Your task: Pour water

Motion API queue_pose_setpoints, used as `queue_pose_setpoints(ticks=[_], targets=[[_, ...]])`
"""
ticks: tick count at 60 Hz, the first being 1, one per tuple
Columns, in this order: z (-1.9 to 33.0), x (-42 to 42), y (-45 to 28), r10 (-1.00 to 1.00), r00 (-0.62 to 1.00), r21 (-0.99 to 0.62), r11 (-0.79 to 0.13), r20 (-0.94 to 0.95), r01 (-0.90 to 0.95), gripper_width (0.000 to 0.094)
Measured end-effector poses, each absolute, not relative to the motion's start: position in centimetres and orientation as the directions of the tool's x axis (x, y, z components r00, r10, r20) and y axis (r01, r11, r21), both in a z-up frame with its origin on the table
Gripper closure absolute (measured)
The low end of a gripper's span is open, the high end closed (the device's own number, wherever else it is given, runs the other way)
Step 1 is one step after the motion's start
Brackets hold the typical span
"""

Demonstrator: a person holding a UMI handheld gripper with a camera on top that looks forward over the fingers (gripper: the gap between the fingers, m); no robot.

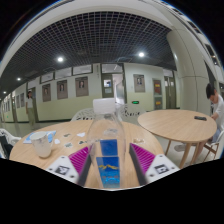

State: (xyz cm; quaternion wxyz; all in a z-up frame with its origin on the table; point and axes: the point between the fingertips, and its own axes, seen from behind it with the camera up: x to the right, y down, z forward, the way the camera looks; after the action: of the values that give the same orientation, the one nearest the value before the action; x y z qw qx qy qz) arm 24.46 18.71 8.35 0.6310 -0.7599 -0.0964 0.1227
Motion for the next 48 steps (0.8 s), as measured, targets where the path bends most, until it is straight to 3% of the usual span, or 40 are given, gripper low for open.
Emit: queue_pose_setpoints(ticks=[3, 11, 16, 26, 37, 43, 48], targets=[[8.3, 23.8, 19.1, 0.31, 0.948, -0.983, -0.184, -0.072, -0.015, 0.0474], [8.4, 23.9, 19.3, 0.262, 0.965, -0.988, -0.143, 0.011, 0.051, 0.0604], [8.9, 23.0, 18.9, 0.25, 0.963, -0.983, -0.123, 0.103, 0.137, 0.063], [16.2, 19.2, 20.1, 0.209, 0.854, -0.876, 0.026, 0.476, 0.482, 0.0632], [23.8, 10.5, 20.0, 0.049, 0.377, -0.377, 0.238, 0.925, 0.895, 0.0634], [24.1, 5.9, 19.7, -0.082, 0.053, -0.027, 0.295, 0.995, 0.955, 0.0632], [26.3, 4.1, 18.0, -0.18, -0.212, 0.259, 0.301, 0.961, 0.918, 0.0635]])
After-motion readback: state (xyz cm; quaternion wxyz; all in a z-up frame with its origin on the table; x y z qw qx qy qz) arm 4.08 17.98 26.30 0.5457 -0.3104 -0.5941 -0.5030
